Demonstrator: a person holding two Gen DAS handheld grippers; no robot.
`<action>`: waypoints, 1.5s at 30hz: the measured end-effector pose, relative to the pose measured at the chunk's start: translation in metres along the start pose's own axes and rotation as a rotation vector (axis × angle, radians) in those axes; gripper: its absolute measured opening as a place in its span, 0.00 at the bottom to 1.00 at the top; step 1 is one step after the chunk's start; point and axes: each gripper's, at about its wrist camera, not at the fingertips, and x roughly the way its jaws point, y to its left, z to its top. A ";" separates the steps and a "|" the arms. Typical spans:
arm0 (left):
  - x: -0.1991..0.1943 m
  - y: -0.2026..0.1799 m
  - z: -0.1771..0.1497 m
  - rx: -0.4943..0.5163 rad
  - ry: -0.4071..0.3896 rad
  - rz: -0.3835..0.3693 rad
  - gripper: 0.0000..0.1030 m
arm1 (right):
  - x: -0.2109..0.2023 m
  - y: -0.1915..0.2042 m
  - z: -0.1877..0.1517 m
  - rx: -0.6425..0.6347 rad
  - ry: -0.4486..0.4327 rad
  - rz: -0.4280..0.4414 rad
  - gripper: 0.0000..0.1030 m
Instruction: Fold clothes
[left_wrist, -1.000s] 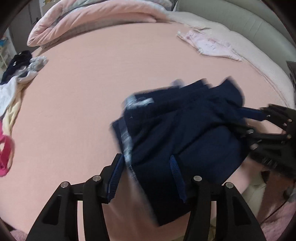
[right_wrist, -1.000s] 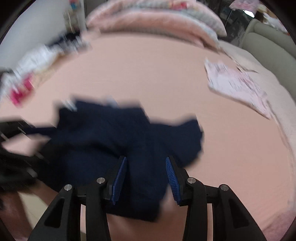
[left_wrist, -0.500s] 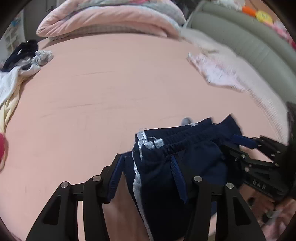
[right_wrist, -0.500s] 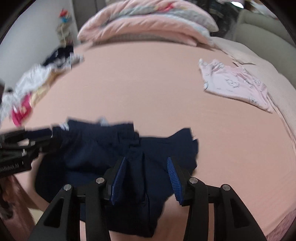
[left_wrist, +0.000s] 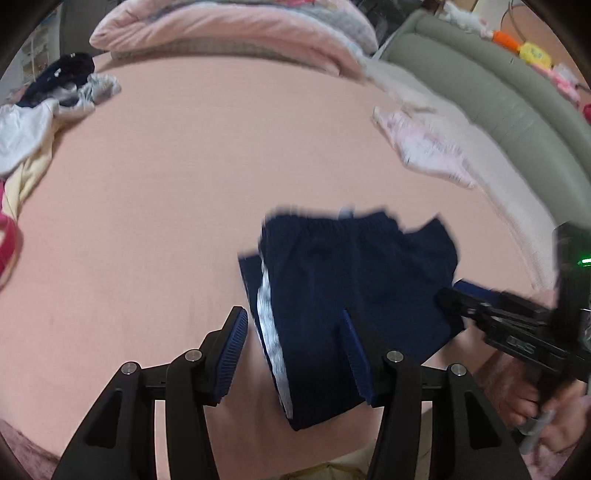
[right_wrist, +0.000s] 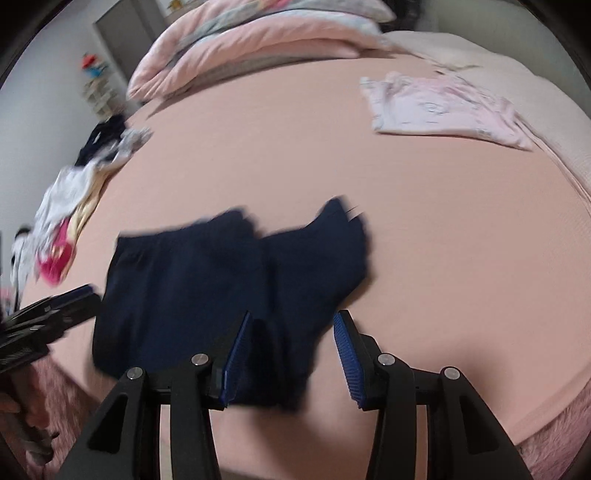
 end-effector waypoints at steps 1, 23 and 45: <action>0.009 -0.005 -0.001 0.016 0.018 0.038 0.48 | 0.005 0.003 -0.001 -0.041 0.008 -0.015 0.44; -0.004 0.030 -0.006 -0.180 -0.065 -0.037 0.48 | -0.012 -0.019 -0.039 -0.056 0.081 -0.170 0.49; 0.027 0.016 0.001 -0.270 -0.069 -0.243 0.07 | 0.018 0.002 -0.001 -0.040 0.030 0.054 0.23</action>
